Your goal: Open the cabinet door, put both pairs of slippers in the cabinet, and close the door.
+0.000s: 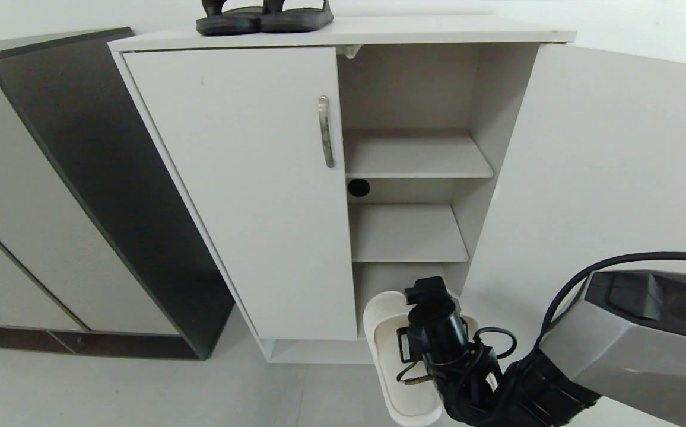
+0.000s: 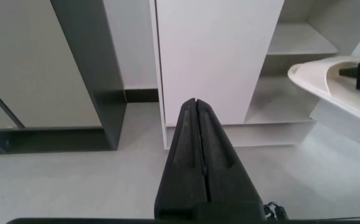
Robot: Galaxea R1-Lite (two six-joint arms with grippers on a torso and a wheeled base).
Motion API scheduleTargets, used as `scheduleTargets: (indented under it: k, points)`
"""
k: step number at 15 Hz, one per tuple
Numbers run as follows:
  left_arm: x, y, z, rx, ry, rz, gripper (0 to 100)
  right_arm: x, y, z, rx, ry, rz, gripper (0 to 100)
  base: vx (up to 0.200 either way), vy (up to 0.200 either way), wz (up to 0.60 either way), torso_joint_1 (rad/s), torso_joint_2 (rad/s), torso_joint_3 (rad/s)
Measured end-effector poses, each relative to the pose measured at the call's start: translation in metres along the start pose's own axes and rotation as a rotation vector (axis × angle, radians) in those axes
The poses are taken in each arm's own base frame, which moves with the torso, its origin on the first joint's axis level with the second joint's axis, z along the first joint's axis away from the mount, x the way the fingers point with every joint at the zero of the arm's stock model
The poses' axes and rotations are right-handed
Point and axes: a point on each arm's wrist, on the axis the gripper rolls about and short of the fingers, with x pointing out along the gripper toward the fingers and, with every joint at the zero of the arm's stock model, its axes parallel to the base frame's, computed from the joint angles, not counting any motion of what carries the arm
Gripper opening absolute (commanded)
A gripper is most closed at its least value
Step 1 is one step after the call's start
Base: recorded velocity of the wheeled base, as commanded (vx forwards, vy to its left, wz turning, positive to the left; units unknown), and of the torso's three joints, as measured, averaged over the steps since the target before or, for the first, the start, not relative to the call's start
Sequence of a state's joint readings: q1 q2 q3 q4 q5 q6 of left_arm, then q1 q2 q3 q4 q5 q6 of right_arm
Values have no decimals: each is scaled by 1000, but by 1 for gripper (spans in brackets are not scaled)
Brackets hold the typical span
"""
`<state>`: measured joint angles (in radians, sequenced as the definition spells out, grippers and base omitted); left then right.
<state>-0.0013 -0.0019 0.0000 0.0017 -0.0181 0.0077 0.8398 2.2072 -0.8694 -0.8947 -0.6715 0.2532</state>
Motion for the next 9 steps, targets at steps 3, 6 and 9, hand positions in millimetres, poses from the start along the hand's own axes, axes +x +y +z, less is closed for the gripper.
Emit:
scheduleTargets:
  k: [3, 6, 9]
  points:
    - [0, 0, 0, 0, 0, -1, 0, -1, 6, 13, 49, -94, -12, 0, 0, 0, 0, 2, -2, -196]
    - [0, 0, 0, 0, 0, 1, 0, -7, 6, 26, 63, -211, -10, 0, 0, 0, 0, 2, 5, -176]
    - [0, 0, 0, 0, 0, 1, 0, -10, 2, 32, 81, -329, -13, 0, 0, 0, 0, -1, 2, -32]
